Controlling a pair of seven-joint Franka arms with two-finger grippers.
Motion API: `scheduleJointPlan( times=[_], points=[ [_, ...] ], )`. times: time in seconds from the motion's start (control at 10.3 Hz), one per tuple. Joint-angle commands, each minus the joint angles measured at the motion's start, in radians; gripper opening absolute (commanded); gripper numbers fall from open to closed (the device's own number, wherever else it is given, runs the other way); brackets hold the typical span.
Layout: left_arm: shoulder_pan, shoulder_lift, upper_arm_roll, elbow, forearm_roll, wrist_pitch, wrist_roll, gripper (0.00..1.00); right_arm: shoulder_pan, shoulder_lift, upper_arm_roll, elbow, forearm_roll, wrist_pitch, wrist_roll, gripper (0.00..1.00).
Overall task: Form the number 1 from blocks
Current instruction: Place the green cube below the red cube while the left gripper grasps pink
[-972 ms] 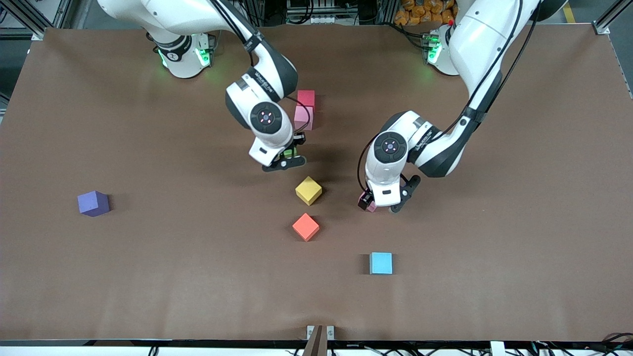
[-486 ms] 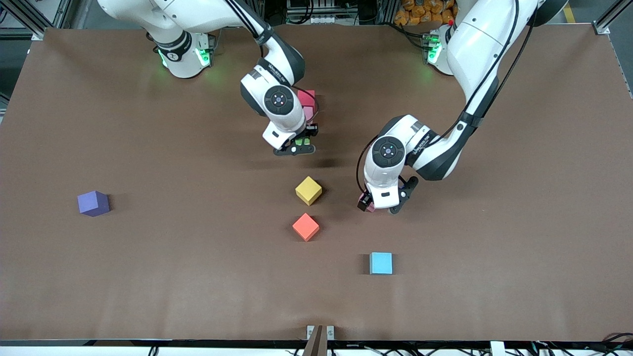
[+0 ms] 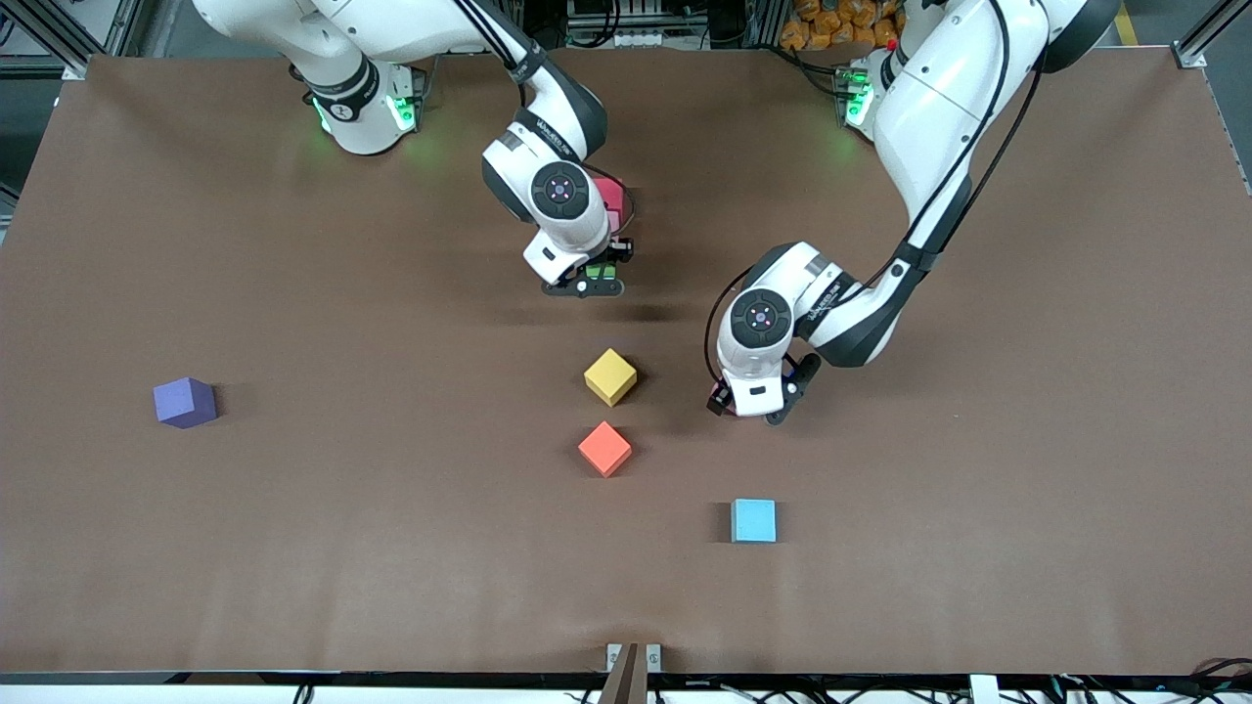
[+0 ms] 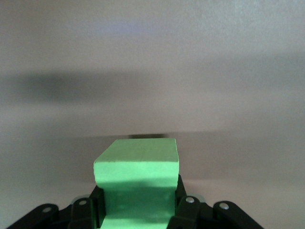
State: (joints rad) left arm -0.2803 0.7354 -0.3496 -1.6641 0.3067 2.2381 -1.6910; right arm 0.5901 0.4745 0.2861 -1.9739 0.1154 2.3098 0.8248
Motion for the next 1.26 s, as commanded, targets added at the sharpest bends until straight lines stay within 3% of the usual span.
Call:
scheduleJointPlan(
  times=[0.0, 0.1, 0.19, 0.29, 0.39, 0.49, 0.58, 0.68, 1.17],
  points=[
    [-0.005, 0.016, -0.005, 0.021, 0.025, -0.011, -0.030, 1.00, 0.002, -0.027, 0.013, -0.032, -0.022, 0.014, 0.056, 0.00],
    [-0.004, 0.021, -0.003, 0.021, 0.025, -0.011, -0.029, 1.00, 0.002, -0.025, 0.013, -0.039, -0.026, 0.029, 0.054, 0.00],
    [0.003, 0.018, -0.005, 0.023, 0.016, -0.011, -0.016, 0.61, 0.002, -0.024, 0.013, -0.049, -0.028, 0.042, 0.056, 0.00],
    [0.031, 0.013, -0.005, 0.023, 0.014, -0.006, 0.006, 0.01, 0.002, -0.022, 0.013, -0.054, -0.028, 0.055, 0.054, 0.00],
    [0.039, 0.013, -0.011, 0.030, 0.011, -0.005, 0.022, 0.00, 0.000, -0.019, 0.013, -0.054, -0.028, 0.059, 0.054, 0.00],
    [0.041, 0.012, -0.012, 0.035, 0.006, -0.005, 0.025, 0.00, 0.000, -0.016, 0.013, -0.054, -0.028, 0.059, 0.056, 0.11],
    [0.041, 0.009, -0.012, 0.035, 0.008, -0.006, 0.027, 0.00, -0.001, -0.013, 0.013, -0.052, -0.028, 0.062, 0.056, 0.60],
    [0.035, 0.003, -0.015, 0.035, 0.011, -0.006, 0.046, 0.00, -0.001, -0.013, 0.014, -0.052, -0.028, 0.063, 0.056, 1.00],
    [0.032, -0.054, -0.031, 0.014, 0.012, -0.011, 0.177, 0.00, -0.026, -0.023, 0.004, 0.010, -0.028, 0.034, 0.039, 1.00]
  ],
)
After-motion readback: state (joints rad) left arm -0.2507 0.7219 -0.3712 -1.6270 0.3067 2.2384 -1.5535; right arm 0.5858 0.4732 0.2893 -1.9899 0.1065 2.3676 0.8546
